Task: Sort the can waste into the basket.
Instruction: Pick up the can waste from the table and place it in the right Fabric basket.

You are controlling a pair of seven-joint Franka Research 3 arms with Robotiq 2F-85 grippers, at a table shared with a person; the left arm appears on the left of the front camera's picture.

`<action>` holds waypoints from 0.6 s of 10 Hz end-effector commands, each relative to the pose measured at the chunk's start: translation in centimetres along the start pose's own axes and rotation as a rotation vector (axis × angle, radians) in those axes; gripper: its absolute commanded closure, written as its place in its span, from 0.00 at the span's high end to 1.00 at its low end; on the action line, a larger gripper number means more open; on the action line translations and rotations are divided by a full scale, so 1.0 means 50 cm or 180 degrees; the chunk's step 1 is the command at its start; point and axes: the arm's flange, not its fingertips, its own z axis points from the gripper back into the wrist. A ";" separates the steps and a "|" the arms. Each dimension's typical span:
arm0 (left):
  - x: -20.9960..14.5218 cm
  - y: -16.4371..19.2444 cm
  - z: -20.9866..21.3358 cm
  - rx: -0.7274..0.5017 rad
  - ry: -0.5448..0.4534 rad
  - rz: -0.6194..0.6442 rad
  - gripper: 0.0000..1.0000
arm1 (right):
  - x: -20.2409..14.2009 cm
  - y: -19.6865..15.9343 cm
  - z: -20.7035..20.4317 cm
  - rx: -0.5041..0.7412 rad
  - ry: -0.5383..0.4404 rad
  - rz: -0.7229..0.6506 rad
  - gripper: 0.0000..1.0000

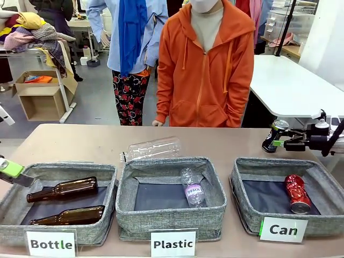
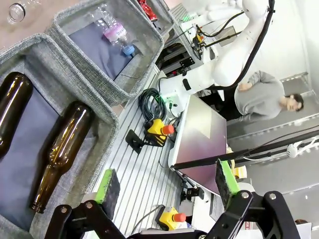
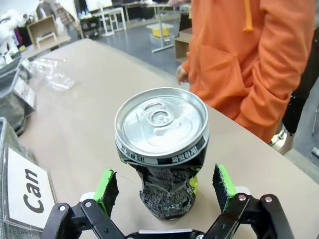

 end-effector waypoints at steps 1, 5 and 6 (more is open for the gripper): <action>0.001 -0.006 0.000 -0.0043 -0.0042 -0.0002 1.00 | 0.009 -0.012 -0.017 0.0033 -0.0091 -0.0049 1.00; 0.001 -0.006 0.000 -0.0043 -0.0042 -0.0002 1.00 | 0.023 -0.010 -0.033 0.0131 -0.0344 -0.0238 1.00; 0.001 -0.006 0.000 -0.0043 -0.0042 -0.0002 1.00 | 0.024 -0.008 -0.028 0.0187 -0.0284 -0.0271 0.43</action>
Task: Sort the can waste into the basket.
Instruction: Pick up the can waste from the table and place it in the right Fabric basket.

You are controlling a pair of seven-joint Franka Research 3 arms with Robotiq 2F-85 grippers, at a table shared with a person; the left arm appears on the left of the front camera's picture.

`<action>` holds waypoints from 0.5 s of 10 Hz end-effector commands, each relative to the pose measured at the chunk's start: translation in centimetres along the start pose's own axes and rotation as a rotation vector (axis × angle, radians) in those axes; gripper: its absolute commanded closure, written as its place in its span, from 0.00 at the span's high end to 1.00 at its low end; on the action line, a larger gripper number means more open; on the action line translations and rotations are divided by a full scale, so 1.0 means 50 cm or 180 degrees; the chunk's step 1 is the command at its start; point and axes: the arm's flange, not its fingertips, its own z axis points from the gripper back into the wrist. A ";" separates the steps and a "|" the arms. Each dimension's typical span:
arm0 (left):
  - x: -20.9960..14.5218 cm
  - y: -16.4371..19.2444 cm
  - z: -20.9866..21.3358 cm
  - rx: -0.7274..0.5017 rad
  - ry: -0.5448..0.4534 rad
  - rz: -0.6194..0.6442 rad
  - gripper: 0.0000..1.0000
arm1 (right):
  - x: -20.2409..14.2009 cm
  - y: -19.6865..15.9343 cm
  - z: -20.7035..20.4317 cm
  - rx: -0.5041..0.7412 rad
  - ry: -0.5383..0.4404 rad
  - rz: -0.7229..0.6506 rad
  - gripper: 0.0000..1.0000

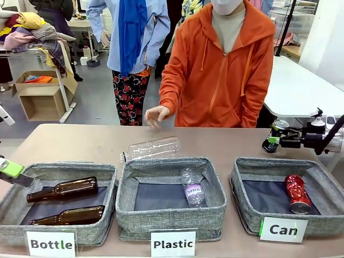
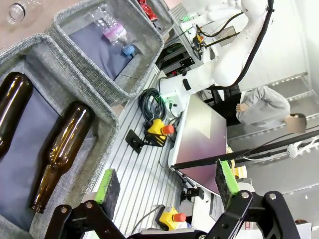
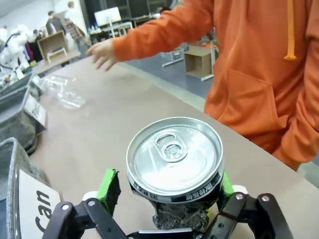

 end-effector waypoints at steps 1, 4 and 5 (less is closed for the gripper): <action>0.001 -0.006 0.000 -0.0043 -0.0042 -0.0002 1.00 | 0.013 -0.012 0.003 0.0038 -0.0075 -0.0133 0.40; 0.001 -0.006 0.000 -0.0043 -0.0042 -0.0002 1.00 | 0.019 -0.008 0.005 0.0104 -0.0092 -0.0173 0.00; 0.001 -0.006 0.000 -0.0043 -0.0042 -0.0002 1.00 | 0.027 -0.001 0.006 0.0149 -0.0052 -0.0179 0.14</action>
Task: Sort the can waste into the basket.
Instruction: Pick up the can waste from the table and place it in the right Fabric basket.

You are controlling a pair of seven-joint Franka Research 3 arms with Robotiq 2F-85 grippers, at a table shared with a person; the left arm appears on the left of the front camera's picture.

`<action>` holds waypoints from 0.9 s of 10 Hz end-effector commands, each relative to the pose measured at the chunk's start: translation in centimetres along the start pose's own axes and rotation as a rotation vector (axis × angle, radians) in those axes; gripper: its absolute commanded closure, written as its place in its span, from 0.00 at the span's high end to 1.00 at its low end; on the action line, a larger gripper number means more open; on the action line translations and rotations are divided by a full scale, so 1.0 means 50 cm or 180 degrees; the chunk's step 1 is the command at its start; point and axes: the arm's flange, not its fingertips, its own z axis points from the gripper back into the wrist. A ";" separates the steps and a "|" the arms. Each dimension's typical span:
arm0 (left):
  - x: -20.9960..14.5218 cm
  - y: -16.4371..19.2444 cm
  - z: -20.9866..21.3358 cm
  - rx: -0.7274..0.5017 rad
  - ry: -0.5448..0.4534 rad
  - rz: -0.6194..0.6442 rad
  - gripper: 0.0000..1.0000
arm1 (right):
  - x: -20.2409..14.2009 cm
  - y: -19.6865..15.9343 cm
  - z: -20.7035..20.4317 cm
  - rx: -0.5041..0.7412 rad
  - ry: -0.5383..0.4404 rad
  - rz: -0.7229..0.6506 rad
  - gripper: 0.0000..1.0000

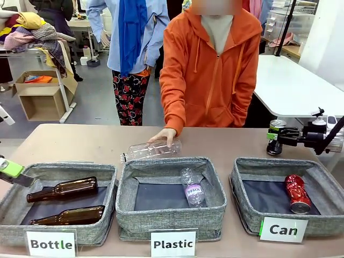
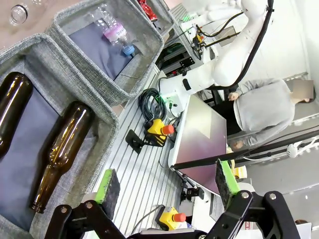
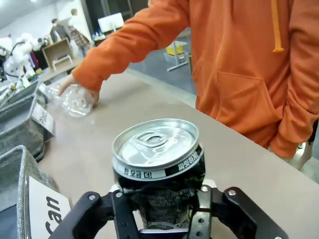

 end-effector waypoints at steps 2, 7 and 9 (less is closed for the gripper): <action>0.001 -0.006 0.000 -0.0043 -0.0042 -0.0002 1.00 | 0.057 0.020 0.006 0.0137 0.0107 -0.0038 0.00; 0.001 -0.006 0.000 -0.0043 -0.0042 -0.0002 1.00 | 0.278 0.213 0.077 0.0468 0.0809 0.0157 0.00; 0.001 -0.006 0.000 -0.0043 -0.0042 -0.0002 1.00 | 0.321 0.343 0.104 0.0458 0.1289 0.0072 0.00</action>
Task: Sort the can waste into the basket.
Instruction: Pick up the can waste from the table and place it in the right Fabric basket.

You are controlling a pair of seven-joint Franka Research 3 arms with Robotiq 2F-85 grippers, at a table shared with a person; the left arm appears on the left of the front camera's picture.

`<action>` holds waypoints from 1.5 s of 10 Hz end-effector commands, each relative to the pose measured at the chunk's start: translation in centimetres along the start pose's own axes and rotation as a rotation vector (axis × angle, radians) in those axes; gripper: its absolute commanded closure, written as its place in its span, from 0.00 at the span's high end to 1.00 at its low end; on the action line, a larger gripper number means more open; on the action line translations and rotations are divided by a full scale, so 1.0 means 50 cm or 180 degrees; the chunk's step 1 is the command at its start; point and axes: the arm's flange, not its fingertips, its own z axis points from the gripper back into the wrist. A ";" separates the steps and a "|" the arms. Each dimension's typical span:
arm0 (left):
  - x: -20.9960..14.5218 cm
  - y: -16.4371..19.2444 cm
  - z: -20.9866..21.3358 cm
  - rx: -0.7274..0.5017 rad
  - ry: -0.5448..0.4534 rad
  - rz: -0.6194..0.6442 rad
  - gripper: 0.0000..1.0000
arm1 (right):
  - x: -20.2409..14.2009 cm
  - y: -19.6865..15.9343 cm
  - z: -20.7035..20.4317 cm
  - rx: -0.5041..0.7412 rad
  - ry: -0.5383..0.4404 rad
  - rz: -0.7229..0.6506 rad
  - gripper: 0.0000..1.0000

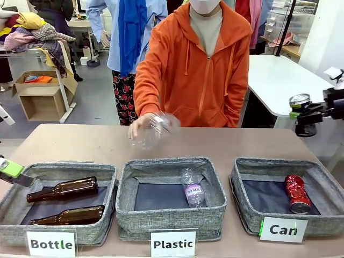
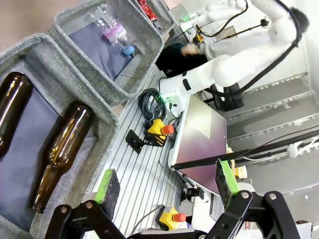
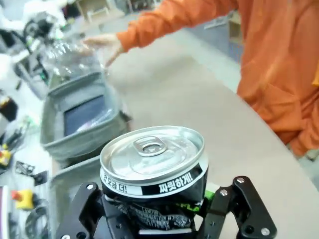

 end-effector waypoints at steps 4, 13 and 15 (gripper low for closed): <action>0.001 -0.006 0.000 -0.0042 -0.0041 -0.0001 1.00 | -0.008 0.222 -0.083 0.0012 0.1487 0.0181 0.00; 0.001 -0.006 0.000 -0.0042 -0.0041 -0.0001 1.00 | -0.038 0.230 -0.115 0.0182 0.1926 0.0546 0.90; 0.001 -0.006 0.000 -0.0042 -0.0041 -0.0001 1.00 | -0.039 0.229 -0.118 0.0186 0.1891 0.0585 1.00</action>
